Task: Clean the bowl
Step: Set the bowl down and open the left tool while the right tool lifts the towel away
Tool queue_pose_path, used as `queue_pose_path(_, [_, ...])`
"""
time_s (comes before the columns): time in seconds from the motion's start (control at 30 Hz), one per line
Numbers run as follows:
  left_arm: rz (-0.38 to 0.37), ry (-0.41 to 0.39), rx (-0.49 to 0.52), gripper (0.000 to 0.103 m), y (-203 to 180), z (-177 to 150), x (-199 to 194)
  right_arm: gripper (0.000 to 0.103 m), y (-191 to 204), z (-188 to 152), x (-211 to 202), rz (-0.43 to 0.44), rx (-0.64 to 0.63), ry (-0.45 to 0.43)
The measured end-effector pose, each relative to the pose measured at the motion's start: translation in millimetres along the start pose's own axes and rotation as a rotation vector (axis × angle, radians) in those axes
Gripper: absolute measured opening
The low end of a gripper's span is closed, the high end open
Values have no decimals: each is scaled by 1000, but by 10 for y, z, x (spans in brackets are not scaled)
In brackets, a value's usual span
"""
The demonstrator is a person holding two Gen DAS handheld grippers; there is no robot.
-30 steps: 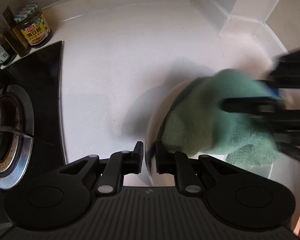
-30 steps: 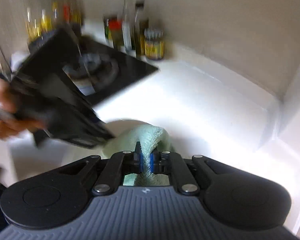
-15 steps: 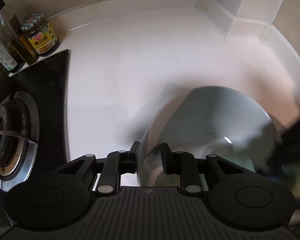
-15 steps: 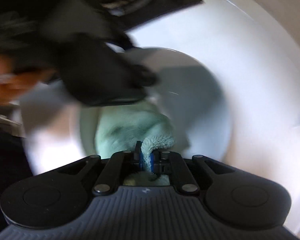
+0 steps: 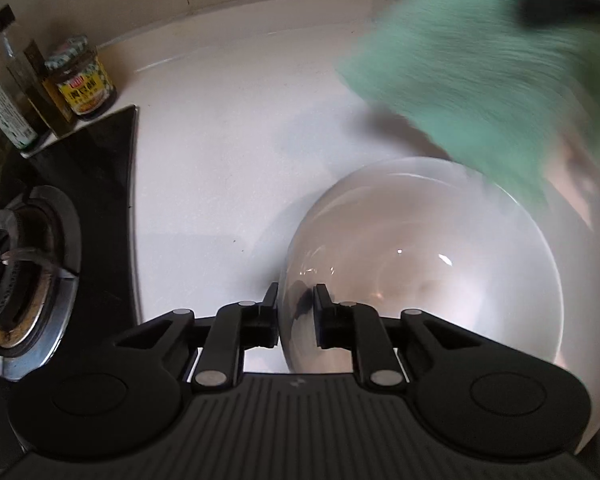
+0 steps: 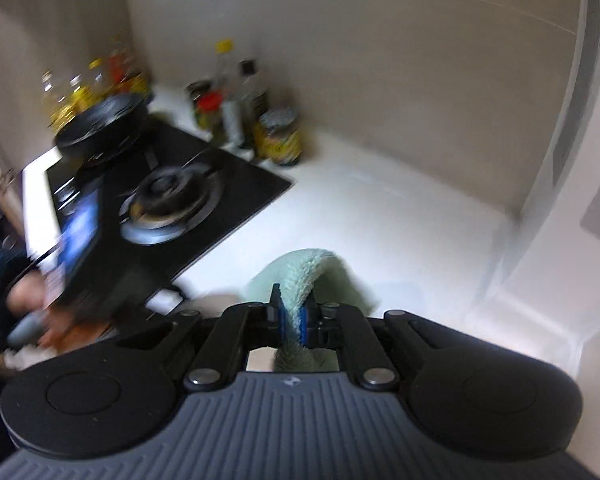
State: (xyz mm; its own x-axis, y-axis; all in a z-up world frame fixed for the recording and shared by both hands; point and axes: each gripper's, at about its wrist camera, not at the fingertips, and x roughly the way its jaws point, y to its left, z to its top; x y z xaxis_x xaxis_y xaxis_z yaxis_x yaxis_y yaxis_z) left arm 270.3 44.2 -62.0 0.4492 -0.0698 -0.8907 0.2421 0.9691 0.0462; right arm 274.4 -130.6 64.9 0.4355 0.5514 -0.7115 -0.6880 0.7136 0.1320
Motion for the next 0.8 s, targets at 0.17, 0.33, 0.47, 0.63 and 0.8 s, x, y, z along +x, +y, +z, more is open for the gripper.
queue_pose_path(0.17, [8,-5,4,21,-8,-8,2,6,-246,-1,776,97,62,91])
queue_pose_path(0.33, [9,-10,-6,23,-4,-25,18,6,-364,-218,941,161,150,156])
queue_pose_path(0.47, [11,-13,-7,24,-14,-27,25,6,-504,-469,773,170,243,158])
queue_pose_path(0.63, [8,-6,-12,26,-37,-4,40,6,-380,-870,537,146,277,136])
queue_pose_path(0.8, [14,-3,-16,29,-43,10,62,7,-76,-1265,290,122,305,97])
